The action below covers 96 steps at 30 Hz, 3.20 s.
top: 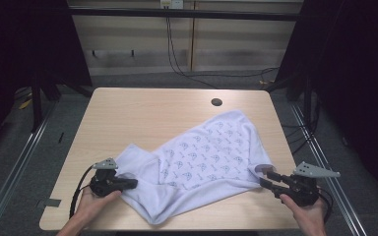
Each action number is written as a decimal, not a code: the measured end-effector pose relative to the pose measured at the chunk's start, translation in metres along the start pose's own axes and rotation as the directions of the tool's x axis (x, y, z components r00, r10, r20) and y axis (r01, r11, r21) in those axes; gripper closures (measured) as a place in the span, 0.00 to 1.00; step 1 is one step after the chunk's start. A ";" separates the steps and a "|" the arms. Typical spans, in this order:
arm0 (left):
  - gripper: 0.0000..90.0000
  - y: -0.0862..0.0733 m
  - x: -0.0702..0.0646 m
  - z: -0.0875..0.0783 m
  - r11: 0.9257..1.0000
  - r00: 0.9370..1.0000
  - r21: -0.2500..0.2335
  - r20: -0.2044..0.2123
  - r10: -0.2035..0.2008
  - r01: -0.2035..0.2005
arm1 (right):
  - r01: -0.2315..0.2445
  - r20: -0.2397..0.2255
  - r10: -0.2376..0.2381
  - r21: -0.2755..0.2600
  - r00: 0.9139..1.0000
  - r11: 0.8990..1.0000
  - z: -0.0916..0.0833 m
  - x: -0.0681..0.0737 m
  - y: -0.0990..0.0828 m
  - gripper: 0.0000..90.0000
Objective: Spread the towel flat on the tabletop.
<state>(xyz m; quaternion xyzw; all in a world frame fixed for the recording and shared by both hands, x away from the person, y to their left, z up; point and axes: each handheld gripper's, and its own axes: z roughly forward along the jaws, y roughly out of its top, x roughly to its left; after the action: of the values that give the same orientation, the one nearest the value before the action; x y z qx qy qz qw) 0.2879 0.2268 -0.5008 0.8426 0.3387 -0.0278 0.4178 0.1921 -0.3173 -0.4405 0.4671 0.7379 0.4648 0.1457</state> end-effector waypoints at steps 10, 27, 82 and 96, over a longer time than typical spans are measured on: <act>1.00 0.011 -0.040 0.029 0.996 0.993 0.049 0.093 0.069 -0.073 | 0.170 -0.216 -0.149 0.082 0.965 0.982 0.069 0.077 0.013 0.60; 0.90 0.008 0.031 -0.013 0.990 0.997 -0.131 -0.044 -0.064 0.057 | 0.329 -0.493 -0.193 0.205 0.848 0.922 0.239 0.164 0.038 0.54; 0.64 0.002 0.001 0.000 0.999 0.997 0.005 -0.066 0.038 -0.038 | 0.071 -0.066 -0.057 0.234 0.996 0.970 0.120 -0.002 0.012 0.54; 0.98 0.001 -0.010 -0.001 0.998 0.993 0.010 0.107 0.059 -0.061 | 0.069 -0.165 -0.042 0.156 0.985 0.985 0.106 0.008 0.017 0.92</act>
<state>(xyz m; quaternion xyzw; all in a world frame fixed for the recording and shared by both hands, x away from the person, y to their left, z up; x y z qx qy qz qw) 0.2805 0.2213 -0.4964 0.8525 0.2903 -0.0623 0.4303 0.2660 -0.2499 -0.4805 0.4176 0.7952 0.4355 0.0604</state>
